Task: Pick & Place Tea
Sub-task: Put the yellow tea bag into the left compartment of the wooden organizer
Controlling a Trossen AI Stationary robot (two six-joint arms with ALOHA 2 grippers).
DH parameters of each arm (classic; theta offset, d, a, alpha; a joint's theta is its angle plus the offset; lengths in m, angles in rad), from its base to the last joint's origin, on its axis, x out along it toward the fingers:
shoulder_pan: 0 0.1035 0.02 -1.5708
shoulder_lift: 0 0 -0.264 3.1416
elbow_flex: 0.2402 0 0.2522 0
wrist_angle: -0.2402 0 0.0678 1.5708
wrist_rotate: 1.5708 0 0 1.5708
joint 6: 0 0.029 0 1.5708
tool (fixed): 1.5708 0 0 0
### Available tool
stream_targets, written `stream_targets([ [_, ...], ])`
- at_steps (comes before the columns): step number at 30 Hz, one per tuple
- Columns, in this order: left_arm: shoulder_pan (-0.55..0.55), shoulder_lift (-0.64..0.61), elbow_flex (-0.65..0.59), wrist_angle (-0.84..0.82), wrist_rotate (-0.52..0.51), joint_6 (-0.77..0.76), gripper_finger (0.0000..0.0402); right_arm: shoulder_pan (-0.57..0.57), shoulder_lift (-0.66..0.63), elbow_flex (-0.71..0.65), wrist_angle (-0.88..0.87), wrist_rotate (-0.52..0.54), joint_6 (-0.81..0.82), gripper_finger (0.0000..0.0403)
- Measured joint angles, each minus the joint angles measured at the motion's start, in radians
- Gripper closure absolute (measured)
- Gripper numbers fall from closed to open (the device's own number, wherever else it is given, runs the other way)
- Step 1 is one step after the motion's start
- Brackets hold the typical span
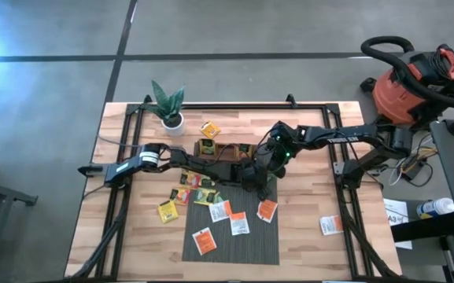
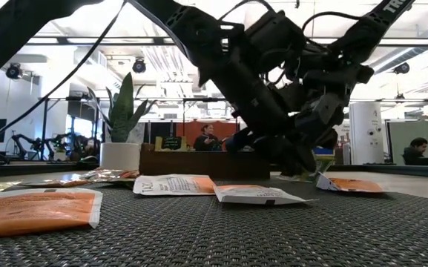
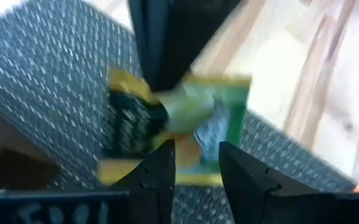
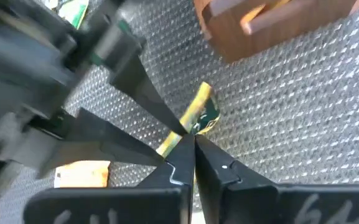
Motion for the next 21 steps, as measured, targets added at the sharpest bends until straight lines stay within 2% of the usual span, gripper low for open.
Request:
stream_targets([
  [16,0.000,-0.016,-0.030,0.000,-0.010,-0.026,0.0280,0.009,0.000,-0.001,-0.014,-0.022,-0.002,0.0394],
  [18,0.000,-0.021,-0.030,0.004,-0.010,-0.026,0.0280,0.007,0.001,-0.001,-0.028,-0.001,0.008,0.0394],
  [21,0.000,-0.022,-0.037,0.009,-0.004,-0.027,0.0280,0.007,0.004,-0.002,-0.072,0.097,0.008,0.0394],
])
